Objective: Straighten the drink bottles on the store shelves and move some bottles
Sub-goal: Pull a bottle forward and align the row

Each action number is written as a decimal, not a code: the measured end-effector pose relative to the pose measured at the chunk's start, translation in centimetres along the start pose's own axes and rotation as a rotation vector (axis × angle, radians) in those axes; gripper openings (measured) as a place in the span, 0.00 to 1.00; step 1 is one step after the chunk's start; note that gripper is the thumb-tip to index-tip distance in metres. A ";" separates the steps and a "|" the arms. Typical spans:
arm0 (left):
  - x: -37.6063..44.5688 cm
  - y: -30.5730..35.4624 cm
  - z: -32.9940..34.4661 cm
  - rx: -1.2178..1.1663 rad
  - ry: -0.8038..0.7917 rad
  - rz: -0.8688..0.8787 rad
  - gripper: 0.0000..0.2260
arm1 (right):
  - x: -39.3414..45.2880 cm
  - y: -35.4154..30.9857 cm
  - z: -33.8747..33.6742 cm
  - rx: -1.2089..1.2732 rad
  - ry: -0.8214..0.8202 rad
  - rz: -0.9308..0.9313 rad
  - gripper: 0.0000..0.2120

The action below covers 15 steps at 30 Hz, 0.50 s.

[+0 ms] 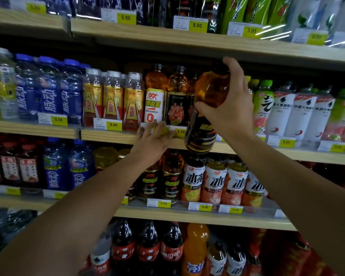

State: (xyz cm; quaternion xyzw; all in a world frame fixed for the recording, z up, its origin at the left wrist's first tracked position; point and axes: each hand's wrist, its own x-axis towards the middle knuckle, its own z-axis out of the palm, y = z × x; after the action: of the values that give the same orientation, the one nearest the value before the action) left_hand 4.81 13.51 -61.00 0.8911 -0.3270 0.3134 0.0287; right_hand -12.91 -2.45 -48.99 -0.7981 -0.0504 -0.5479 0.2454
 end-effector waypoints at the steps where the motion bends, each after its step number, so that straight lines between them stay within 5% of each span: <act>1: -0.3 -0.2 0.1 -0.009 0.002 -0.002 0.24 | -0.8 0.0 -0.1 0.007 -0.013 0.017 0.43; 15: -5.6 -2.1 1.3 -0.019 0.020 -0.147 0.31 | -12.2 1.9 5.2 0.070 -0.278 0.226 0.42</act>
State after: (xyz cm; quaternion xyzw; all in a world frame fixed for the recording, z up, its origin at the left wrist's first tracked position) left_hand 3.48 18.02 -64.94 0.9092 -0.2635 0.3162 0.0632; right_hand -12.60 0.49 -62.06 -0.8577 -0.0127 -0.3992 0.3237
